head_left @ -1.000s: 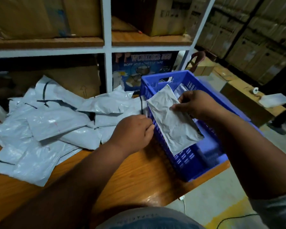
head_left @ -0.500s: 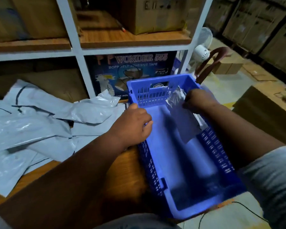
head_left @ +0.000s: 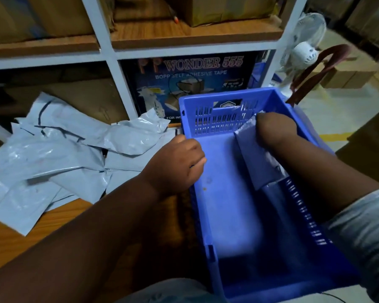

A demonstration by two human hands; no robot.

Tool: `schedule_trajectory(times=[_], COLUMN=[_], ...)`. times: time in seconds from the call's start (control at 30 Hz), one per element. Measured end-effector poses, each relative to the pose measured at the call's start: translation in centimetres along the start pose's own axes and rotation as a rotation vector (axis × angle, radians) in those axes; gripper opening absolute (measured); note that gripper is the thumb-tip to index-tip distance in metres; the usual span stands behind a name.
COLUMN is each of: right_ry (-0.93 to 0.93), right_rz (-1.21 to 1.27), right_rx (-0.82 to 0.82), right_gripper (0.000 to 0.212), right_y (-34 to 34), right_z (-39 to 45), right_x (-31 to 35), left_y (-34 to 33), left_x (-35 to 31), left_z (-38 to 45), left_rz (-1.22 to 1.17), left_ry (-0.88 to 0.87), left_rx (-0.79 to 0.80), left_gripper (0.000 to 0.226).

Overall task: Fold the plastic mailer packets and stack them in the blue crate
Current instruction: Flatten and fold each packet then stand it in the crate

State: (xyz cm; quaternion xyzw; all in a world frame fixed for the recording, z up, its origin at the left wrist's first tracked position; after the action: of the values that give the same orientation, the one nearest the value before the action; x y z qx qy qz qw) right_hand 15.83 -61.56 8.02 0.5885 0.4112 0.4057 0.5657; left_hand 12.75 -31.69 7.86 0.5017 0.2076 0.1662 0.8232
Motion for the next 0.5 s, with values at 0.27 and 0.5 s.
schedule_trajectory(times=[0.27, 0.5], right_ry=[0.382, 0.767], right_rz=[0.233, 0.1], right_rx=[-0.263, -0.144], right_gripper=[0.013, 0.026], right_y=[8.5, 10.8], right_z=[-7.0, -12.4], right_x=[11.3, 23.1], left_y=[4.0, 8.6], left_x=[1.6, 6.6], left_z=[-1.6, -8.4], left_rz=[-0.196, -0.149], left_ry=[0.134, 0.328], left_rx=[-0.077, -0.077], left_gripper=[0.013, 0.012])
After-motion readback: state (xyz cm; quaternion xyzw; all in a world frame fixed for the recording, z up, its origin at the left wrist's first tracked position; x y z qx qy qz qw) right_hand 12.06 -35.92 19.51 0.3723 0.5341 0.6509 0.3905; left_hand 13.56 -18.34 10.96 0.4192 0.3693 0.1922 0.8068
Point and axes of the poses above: each hand's wrist, its own z-axis towards the middle knuckle, its own y-axis out of the back of the hand, x = y × z, the point moved 3 cm from there along z, towards the middle knuckle, and after that the axes turned 7 degrees about z, right-handed, at the moved point
